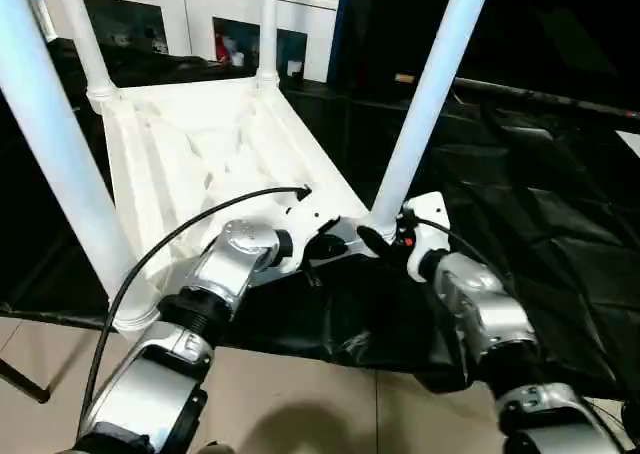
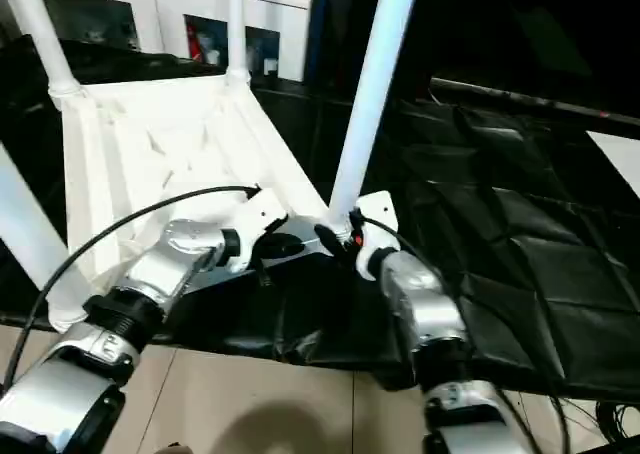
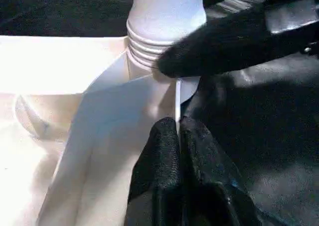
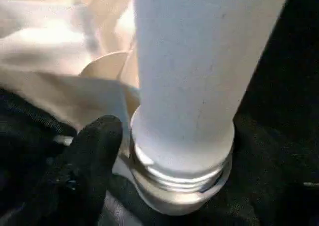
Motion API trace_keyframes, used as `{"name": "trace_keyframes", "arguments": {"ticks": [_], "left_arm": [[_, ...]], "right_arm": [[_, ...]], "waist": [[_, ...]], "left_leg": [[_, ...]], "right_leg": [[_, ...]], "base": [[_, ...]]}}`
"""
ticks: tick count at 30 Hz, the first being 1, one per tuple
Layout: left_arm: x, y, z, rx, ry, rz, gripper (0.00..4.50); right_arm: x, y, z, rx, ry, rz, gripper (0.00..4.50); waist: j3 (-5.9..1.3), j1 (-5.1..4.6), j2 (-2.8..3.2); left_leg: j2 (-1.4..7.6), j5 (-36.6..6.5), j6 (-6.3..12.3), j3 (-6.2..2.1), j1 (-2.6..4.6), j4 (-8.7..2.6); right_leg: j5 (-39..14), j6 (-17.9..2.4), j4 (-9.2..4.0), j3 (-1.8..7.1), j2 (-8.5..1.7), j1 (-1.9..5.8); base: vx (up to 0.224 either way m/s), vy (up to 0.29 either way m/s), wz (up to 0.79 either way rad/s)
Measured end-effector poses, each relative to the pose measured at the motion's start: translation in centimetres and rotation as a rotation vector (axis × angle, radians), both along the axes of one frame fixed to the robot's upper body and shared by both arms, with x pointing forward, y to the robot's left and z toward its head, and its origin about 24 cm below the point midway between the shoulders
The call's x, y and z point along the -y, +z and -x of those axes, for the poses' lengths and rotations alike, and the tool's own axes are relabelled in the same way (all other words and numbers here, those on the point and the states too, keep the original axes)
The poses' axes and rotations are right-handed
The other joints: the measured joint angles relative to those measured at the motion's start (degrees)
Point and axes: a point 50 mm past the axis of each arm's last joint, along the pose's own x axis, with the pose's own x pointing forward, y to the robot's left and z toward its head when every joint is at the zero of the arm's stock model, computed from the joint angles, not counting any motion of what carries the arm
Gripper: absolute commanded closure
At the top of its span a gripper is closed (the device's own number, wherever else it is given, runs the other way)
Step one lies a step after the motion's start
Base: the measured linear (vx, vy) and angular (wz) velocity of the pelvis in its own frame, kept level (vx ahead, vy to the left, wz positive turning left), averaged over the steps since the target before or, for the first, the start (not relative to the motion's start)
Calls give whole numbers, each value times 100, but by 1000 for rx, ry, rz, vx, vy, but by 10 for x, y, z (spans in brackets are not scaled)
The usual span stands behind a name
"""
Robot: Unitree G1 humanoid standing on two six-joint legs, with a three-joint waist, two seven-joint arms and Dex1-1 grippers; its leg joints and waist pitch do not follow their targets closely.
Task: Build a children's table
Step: Rotate leg to tighten
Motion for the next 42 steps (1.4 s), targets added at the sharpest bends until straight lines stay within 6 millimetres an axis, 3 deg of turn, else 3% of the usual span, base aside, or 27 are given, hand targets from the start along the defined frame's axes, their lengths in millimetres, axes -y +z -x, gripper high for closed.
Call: {"name": "trace_keyframes", "arguments": {"ticks": [7,9,14,23,31,37,42], "left_arm": [[-38,6,16,-72,-163,20,450],[-41,7,20,-90,-203,29,450],[-48,8,22,-107,-204,33,450],[-58,9,28,-120,-216,37,450],[-49,7,25,-91,-175,40,450],[-17,0,15,-42,-47,121,450],[4,-3,7,-1,47,92,450]], "right_arm": [[1,2,10,-18,247,-1,81],[-5,2,12,-24,299,-13,81],[-4,3,14,-29,339,-41,81],[-7,5,19,-33,424,-63,151],[-8,1,19,-24,322,-86,171],[-15,-5,12,-23,83,-122,172],[-26,-7,6,-18,-84,-112,173]], "waist": [[10,-16,5],[14,16,10],[14,-8,9],[14,-21,10],[14,-18,10],[5,-20,-18],[-4,-70,-43]], "left_leg": [[5,0,0,1,-9,-2],[4,0,0,5,-19,1],[5,0,1,12,-17,4],[9,0,1,15,-11,-1],[7,0,1,18,-3,2],[8,0,0,15,-2,1],[8,0,-1,7,8,2]], "right_leg": [[14,-27,-1,-1,5,-13],[13,-30,-4,0,0,-14],[10,-31,-7,4,0,-15],[2,-36,-4,6,8,-19],[4,-37,0,11,4,-14],[7,-36,4,6,5,-12],[9,-30,3,6,9,-9]], "base": [[0,0,0],[0,0,0],[0,0,0],[0,0,0],[0,0,0],[0,0,0],[0,0,0]]}}
